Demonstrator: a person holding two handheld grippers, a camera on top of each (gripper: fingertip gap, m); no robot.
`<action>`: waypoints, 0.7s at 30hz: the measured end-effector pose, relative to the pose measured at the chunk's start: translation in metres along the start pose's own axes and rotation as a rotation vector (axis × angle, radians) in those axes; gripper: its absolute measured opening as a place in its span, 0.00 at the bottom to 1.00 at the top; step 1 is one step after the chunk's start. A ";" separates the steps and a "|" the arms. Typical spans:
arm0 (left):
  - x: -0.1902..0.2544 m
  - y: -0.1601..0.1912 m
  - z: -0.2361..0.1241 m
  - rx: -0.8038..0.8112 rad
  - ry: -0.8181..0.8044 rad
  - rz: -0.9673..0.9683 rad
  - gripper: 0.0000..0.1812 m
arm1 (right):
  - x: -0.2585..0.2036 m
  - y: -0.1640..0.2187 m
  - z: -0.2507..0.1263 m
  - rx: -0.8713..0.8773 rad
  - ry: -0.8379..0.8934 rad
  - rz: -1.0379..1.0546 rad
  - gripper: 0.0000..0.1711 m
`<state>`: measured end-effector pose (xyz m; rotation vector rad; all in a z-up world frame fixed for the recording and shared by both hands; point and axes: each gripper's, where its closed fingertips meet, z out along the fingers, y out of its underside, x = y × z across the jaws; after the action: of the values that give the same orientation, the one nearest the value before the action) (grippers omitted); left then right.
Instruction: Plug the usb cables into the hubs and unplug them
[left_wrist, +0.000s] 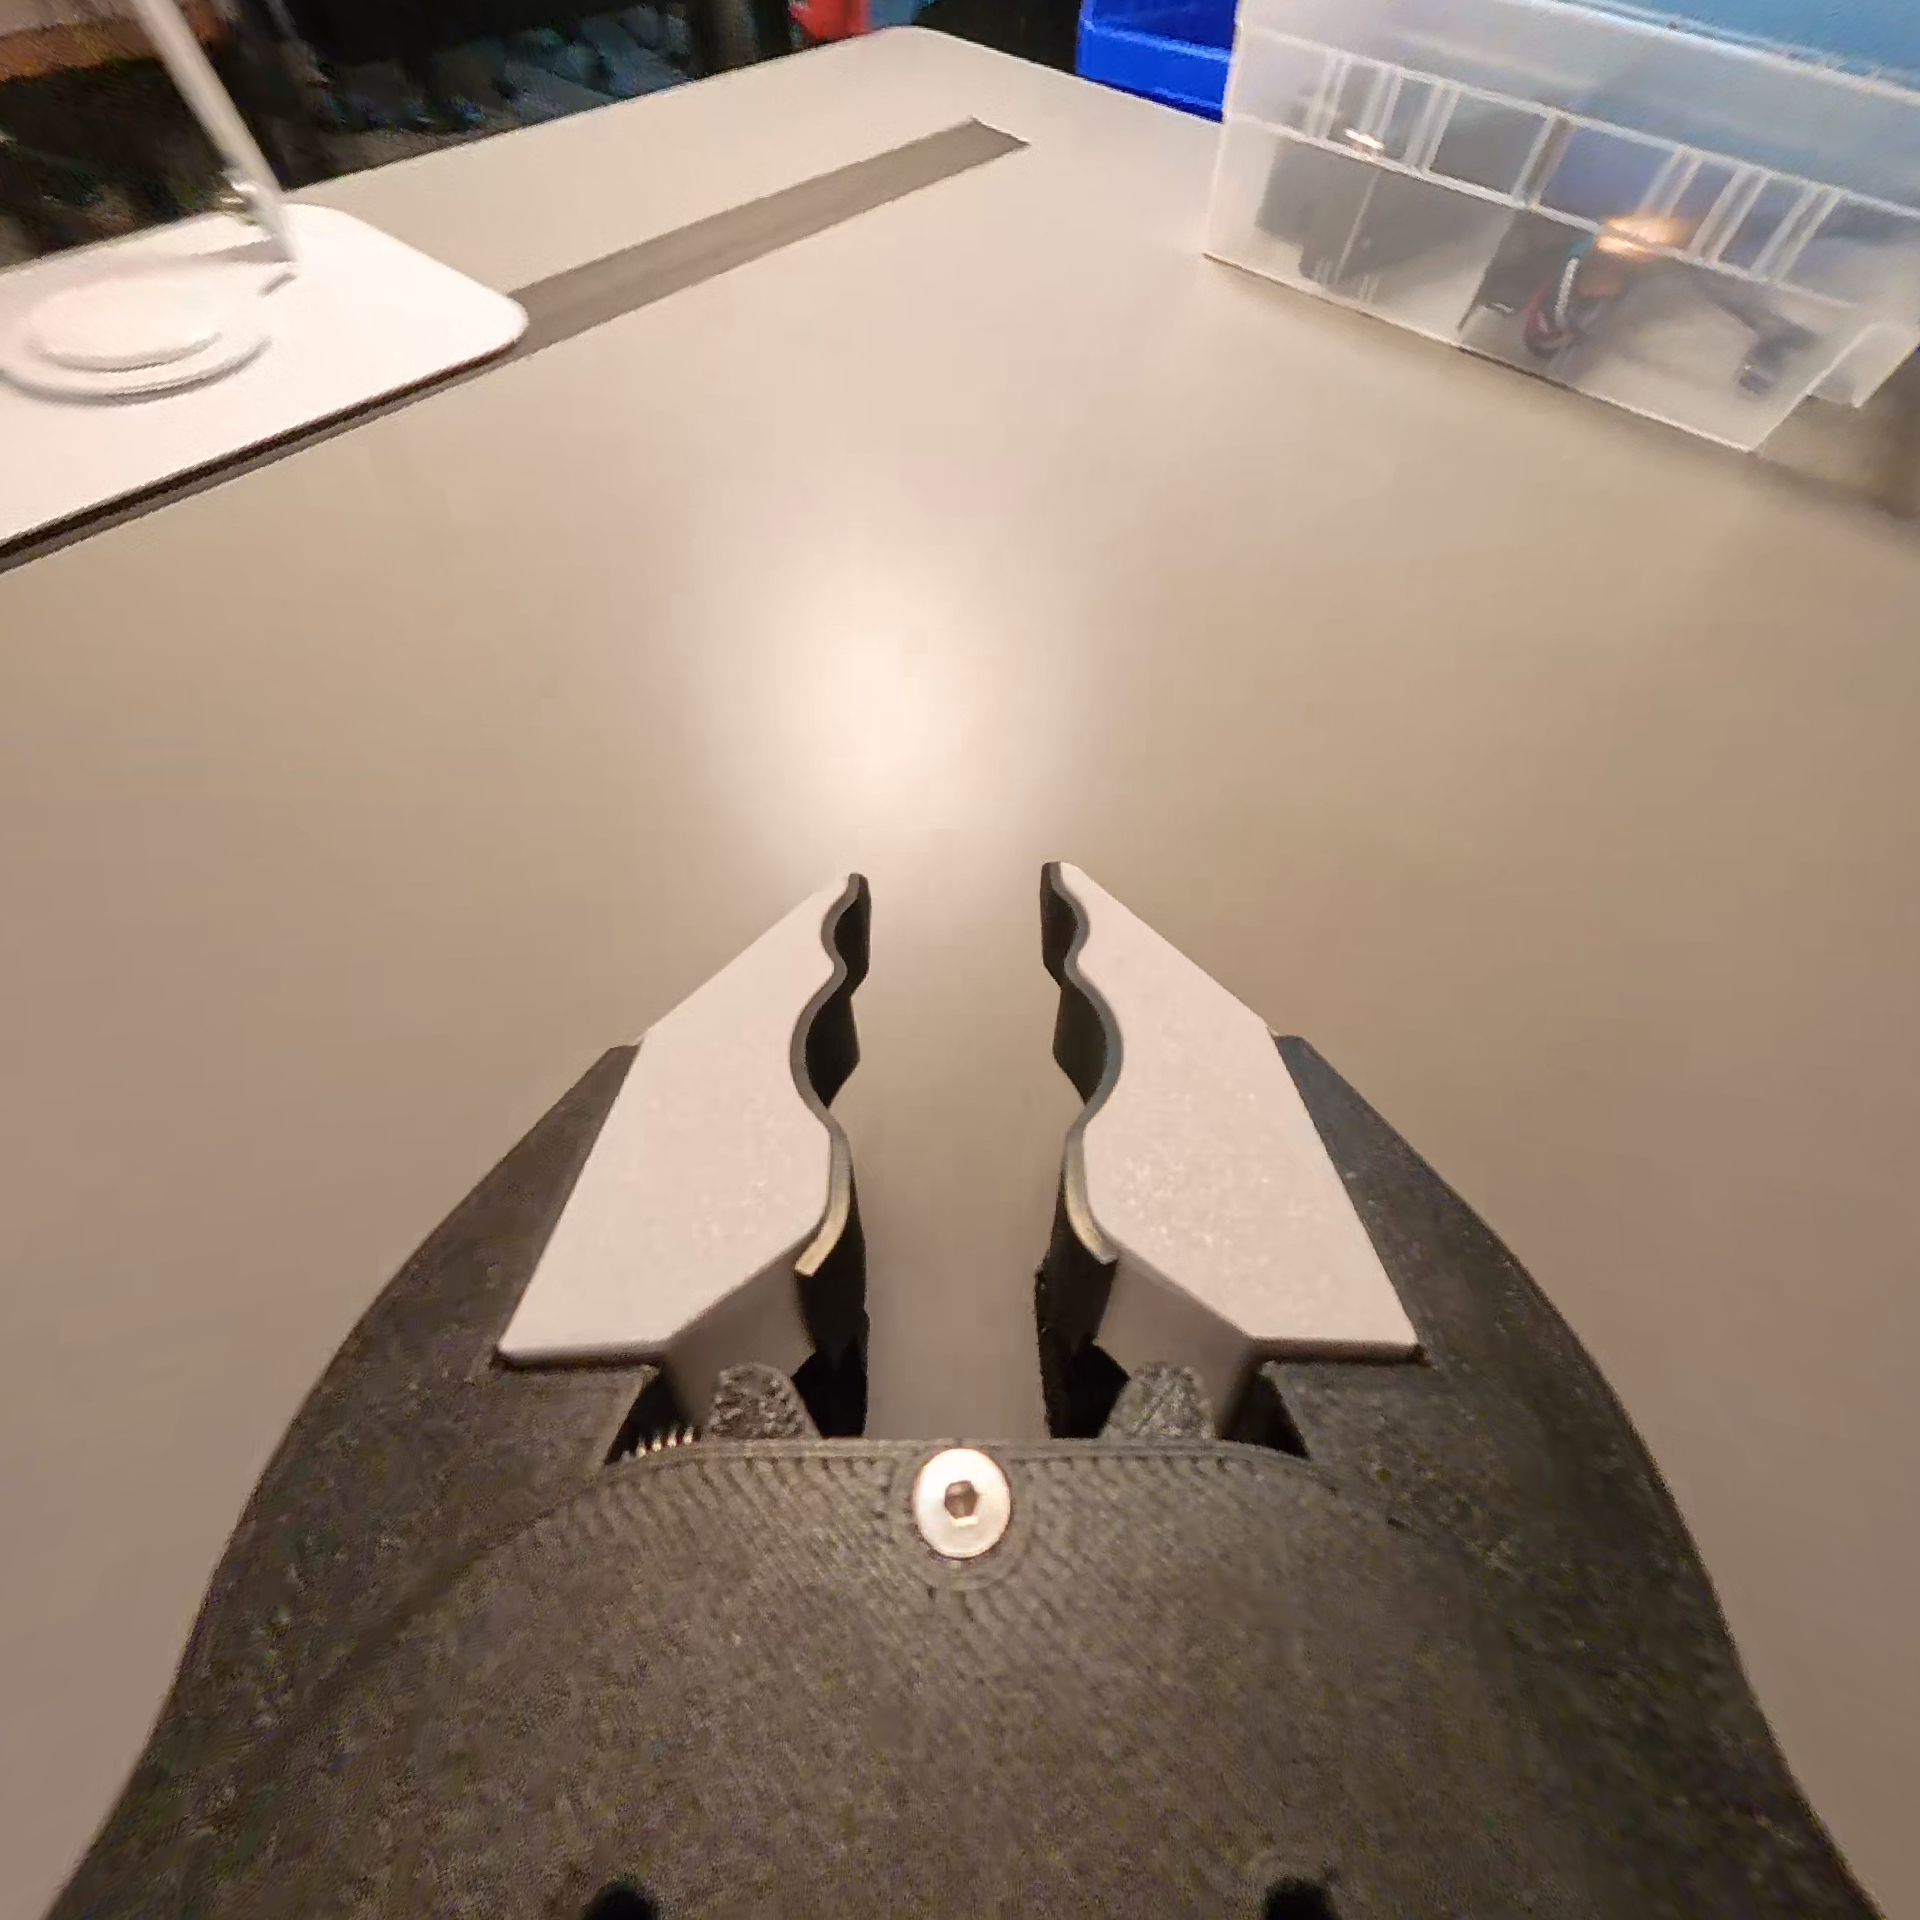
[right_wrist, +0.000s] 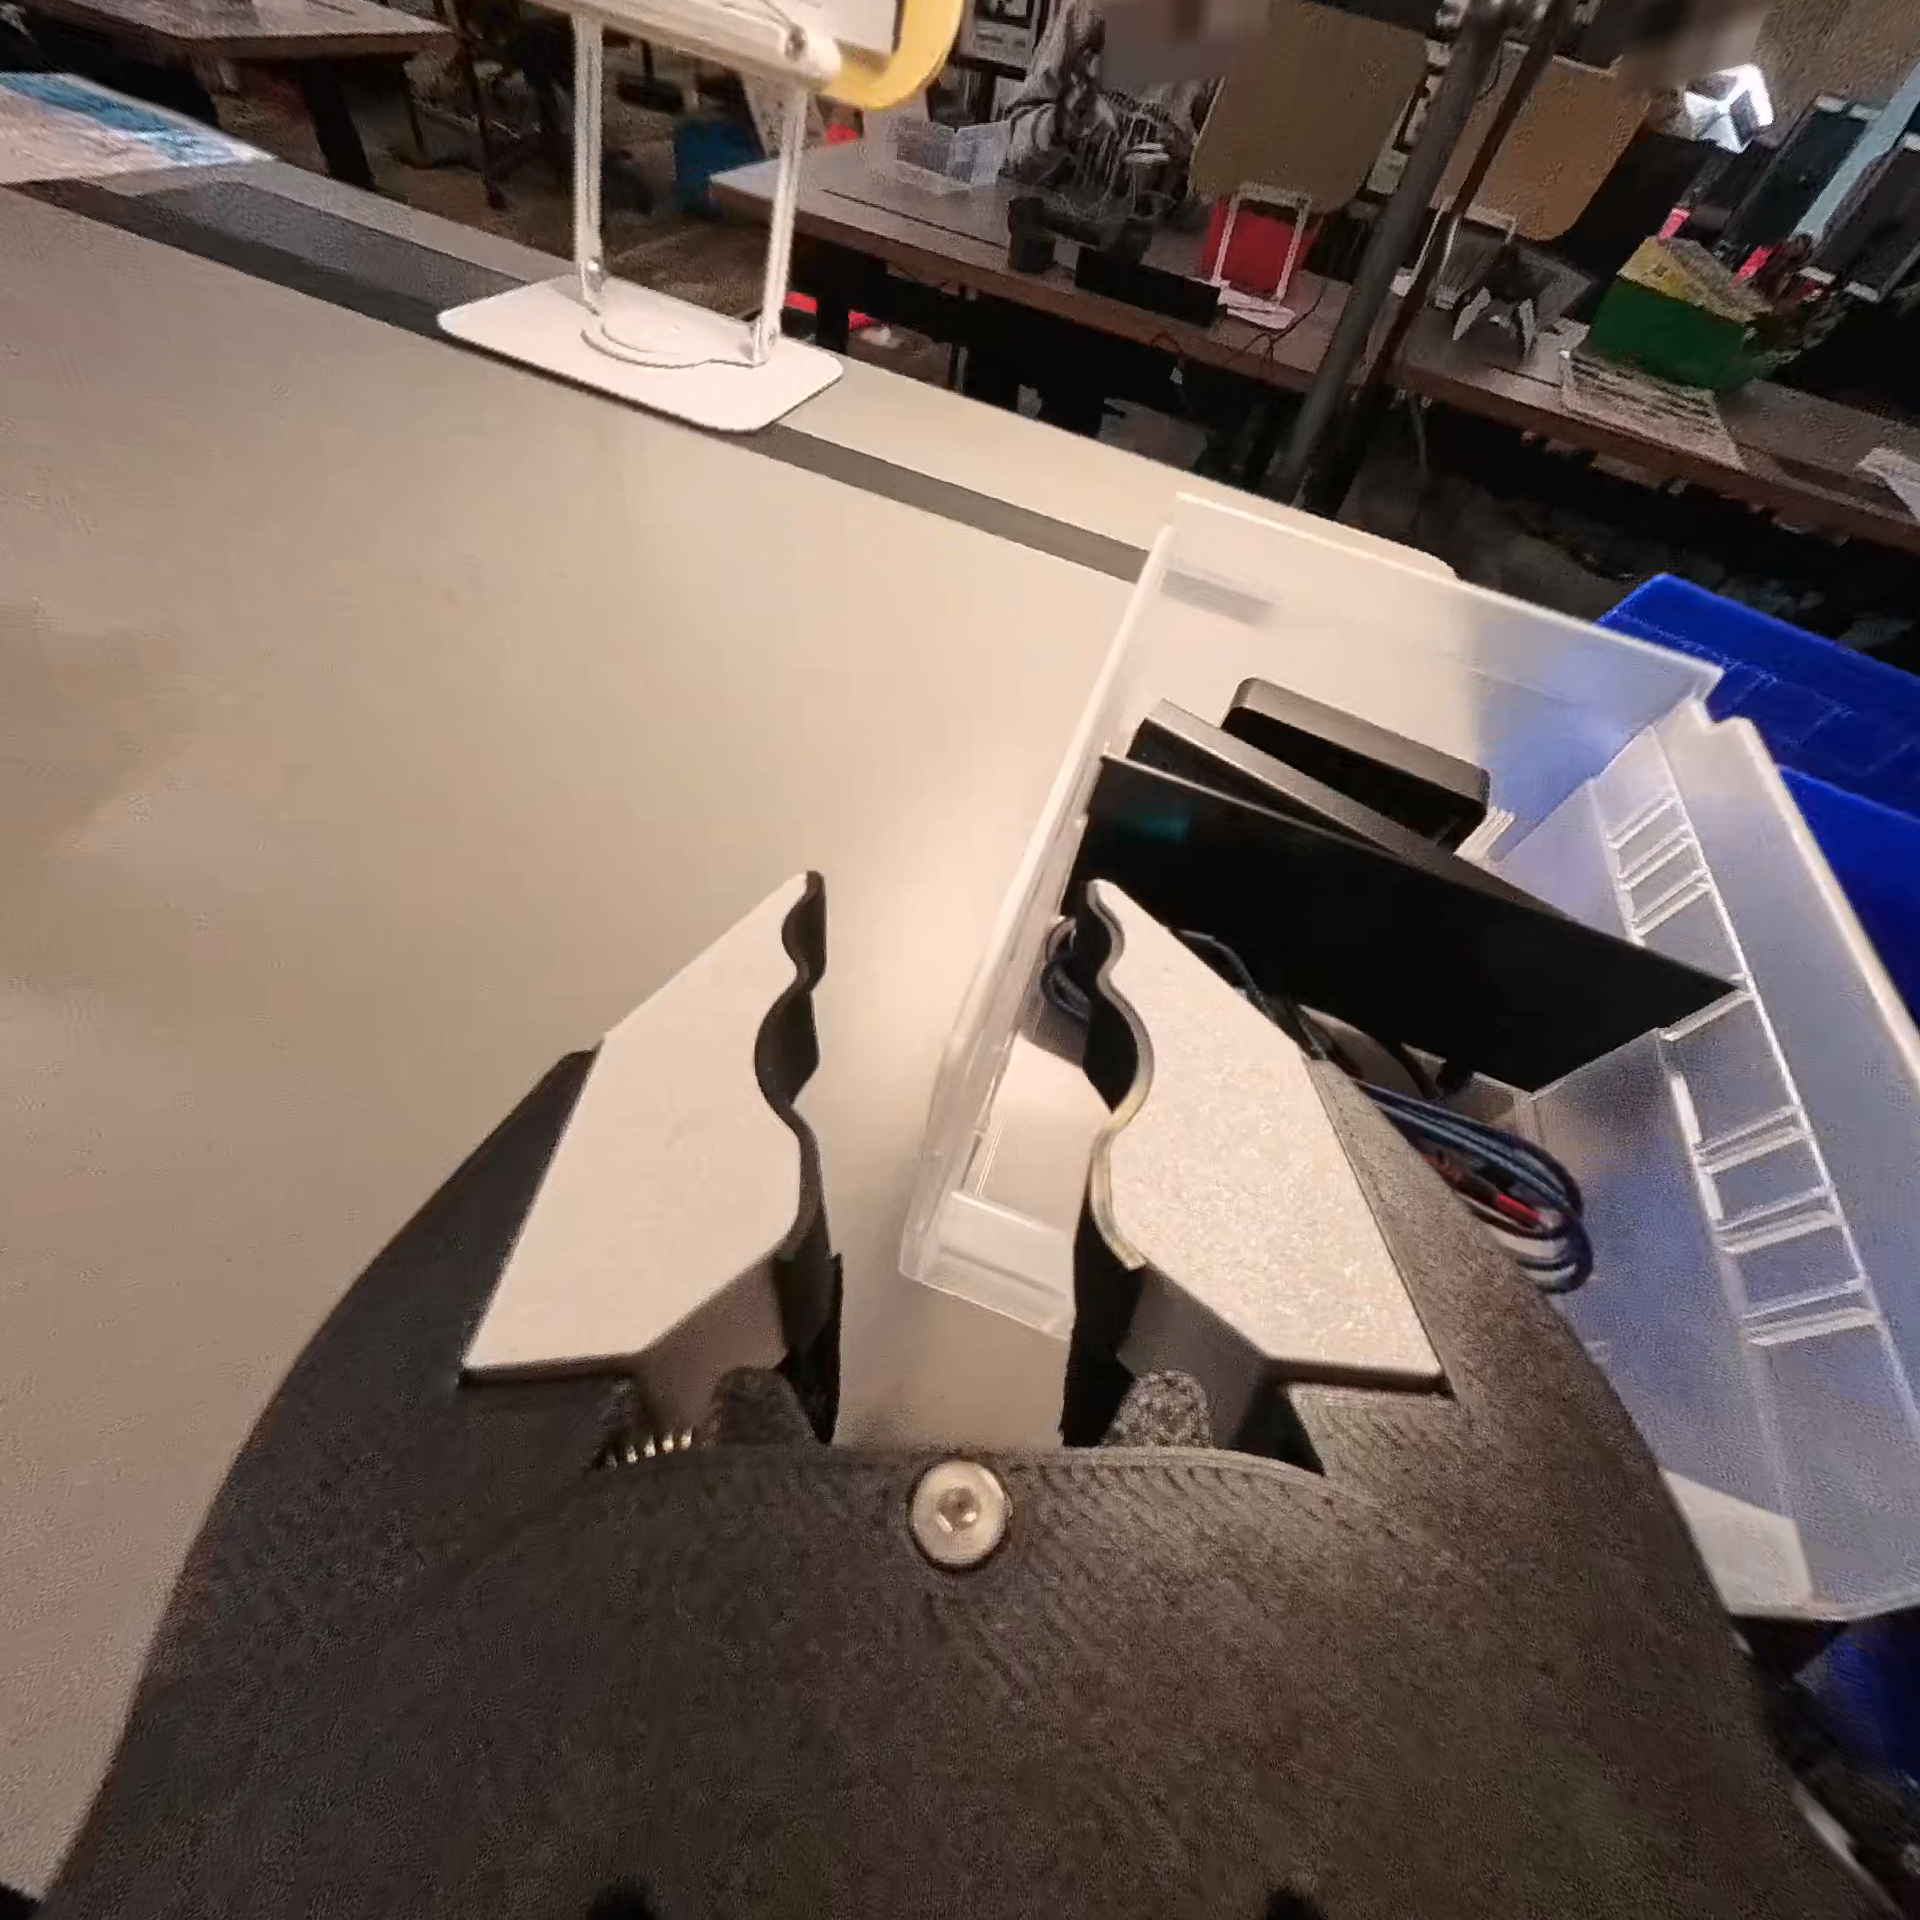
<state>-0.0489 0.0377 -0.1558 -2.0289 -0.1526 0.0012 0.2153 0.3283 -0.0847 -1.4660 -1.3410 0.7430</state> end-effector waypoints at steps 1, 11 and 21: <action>-0.005 0.004 -0.011 0.012 -0.033 -0.008 0.20 | -0.001 0.005 0.001 -0.008 0.000 0.003 0.28; -0.054 0.059 -0.148 0.010 -0.451 0.018 0.28 | 0.012 0.029 0.012 -0.056 0.086 -0.033 0.17; -0.131 0.064 -0.335 0.024 -1.035 -0.013 0.33 | 0.008 0.038 0.022 -0.080 0.095 -0.013 0.12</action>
<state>-0.1491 -0.3036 -0.0710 -1.8184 -0.7985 1.0399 0.2110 0.3452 -0.1255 -1.5349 -1.3194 0.6104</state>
